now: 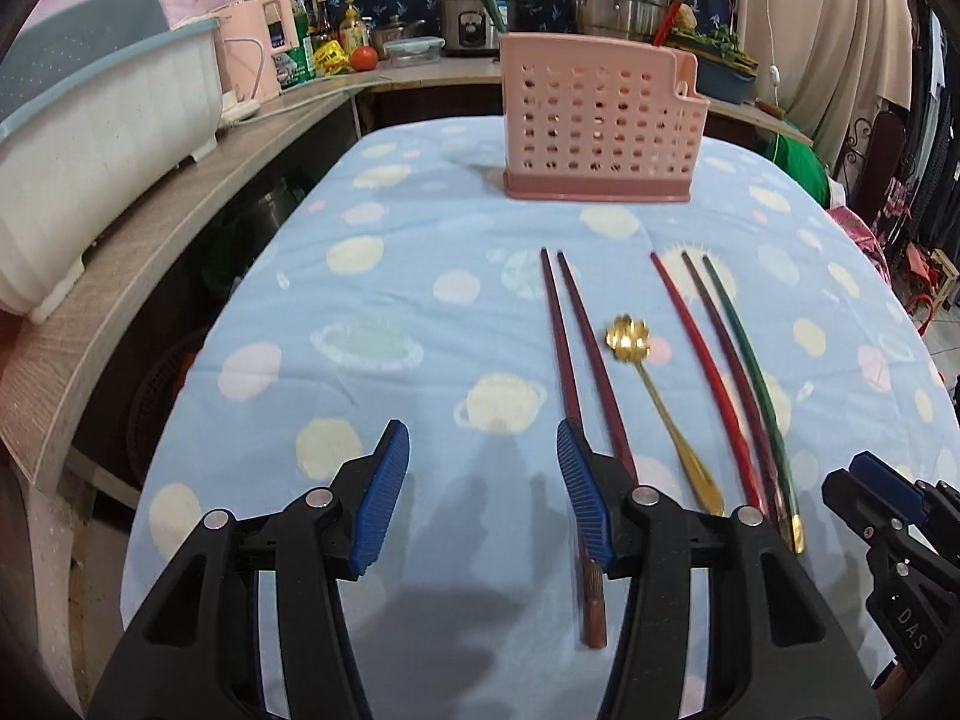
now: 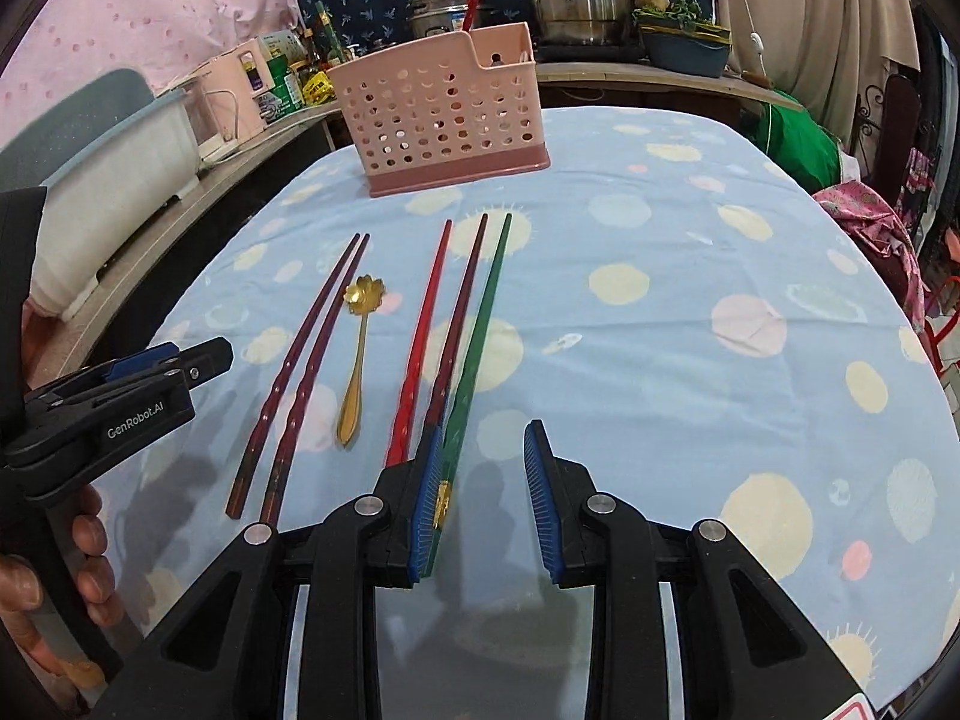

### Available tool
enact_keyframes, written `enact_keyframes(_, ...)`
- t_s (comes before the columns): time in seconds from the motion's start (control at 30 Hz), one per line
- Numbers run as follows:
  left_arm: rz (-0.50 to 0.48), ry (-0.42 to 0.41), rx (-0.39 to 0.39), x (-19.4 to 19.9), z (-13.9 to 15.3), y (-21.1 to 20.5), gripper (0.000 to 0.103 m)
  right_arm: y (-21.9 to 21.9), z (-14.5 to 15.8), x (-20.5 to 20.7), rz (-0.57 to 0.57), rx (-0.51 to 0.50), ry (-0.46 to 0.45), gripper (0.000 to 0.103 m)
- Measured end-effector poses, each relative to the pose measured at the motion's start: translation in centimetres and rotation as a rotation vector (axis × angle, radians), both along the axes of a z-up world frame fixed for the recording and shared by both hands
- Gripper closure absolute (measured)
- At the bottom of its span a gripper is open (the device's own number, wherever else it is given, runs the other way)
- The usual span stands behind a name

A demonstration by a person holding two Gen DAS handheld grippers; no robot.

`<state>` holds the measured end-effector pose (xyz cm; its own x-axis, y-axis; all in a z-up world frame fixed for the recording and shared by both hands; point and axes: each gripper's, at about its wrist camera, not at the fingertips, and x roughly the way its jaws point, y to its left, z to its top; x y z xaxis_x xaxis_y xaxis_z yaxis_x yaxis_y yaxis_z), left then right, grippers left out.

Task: Organize utensils
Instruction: 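Grasp a green chopstick with the right tool while the left tool grasps a dark red chopstick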

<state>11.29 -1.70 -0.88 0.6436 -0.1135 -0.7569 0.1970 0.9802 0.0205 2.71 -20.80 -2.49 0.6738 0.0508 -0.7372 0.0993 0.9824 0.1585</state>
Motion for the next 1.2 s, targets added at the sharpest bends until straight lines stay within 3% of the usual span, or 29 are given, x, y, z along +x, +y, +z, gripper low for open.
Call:
enact_keyframes(0.57, -0.030, 0.035, -0.009, -2.0, -2.0, -0.5, 0.051, 1.4, -1.4, -0.7, 0.010, -0.036, 0.015, 0.077)
enact_keyframes(0.77, -0.032, 0.034, -0.012, -2.4, -2.2, -0.5, 0.051, 1.7, -1.8, -1.0, 0.010, -0.056, 0.018, 0.081)
enact_keyframes(1.0, -0.039, 0.036, -0.022, -3.0, -2.3, -0.4, 0.051, 1.0, -1.9, -1.1, -0.011, -0.045, 0.015, 0.095)
enact_keyframes(1.2, -0.054, 0.048, -0.021, -3.4, -2.7, -0.7, 0.051, 0.9, -2.0, -1.2, -0.015, -0.041, 0.010, 0.096)
